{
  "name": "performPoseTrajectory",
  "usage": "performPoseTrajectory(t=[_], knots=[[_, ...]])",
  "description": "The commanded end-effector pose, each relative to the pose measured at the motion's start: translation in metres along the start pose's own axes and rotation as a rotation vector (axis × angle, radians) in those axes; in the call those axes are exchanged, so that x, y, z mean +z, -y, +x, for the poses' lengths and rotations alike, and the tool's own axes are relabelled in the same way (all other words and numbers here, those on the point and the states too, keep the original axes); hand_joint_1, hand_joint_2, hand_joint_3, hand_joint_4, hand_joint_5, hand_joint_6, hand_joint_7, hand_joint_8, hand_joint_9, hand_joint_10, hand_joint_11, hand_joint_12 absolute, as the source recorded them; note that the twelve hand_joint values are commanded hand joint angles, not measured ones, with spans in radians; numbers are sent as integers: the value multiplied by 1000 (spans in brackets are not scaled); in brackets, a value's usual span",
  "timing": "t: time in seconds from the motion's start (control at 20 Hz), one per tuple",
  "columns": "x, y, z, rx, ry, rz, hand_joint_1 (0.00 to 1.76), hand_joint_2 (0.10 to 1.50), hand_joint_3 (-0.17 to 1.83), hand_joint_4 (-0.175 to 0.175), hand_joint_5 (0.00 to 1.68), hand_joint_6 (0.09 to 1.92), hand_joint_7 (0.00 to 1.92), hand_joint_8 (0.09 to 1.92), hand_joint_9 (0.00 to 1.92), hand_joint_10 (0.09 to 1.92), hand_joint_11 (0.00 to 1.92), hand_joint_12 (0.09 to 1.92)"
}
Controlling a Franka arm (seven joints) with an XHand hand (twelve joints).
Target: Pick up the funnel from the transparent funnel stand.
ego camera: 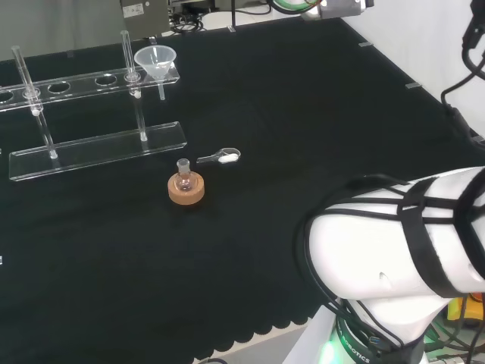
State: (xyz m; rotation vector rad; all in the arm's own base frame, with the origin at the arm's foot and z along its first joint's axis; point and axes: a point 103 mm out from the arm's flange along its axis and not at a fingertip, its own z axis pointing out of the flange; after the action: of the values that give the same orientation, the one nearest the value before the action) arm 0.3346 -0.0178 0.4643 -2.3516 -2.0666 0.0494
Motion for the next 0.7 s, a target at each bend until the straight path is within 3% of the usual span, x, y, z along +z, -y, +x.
performPoseTrajectory(t=[0.05,0.1,0.2,0.3,0.7], knots=[[21,-41,9,-24,39,-4,34,1166,360,-20,222,87,109,524,237,675,29,1391],[26,-45,18,-75,92,1,74,1155,336,-25,242,87,138,563,270,683,45,1395],[32,-64,36,-94,99,33,149,1132,302,-34,274,87,170,613,313,694,68,1401],[33,-90,31,-120,90,73,212,1105,281,-38,296,87,185,639,342,703,89,1408],[61,-175,60,-168,107,147,339,1023,238,-45,323,87,212,682,387,711,130,1413]])
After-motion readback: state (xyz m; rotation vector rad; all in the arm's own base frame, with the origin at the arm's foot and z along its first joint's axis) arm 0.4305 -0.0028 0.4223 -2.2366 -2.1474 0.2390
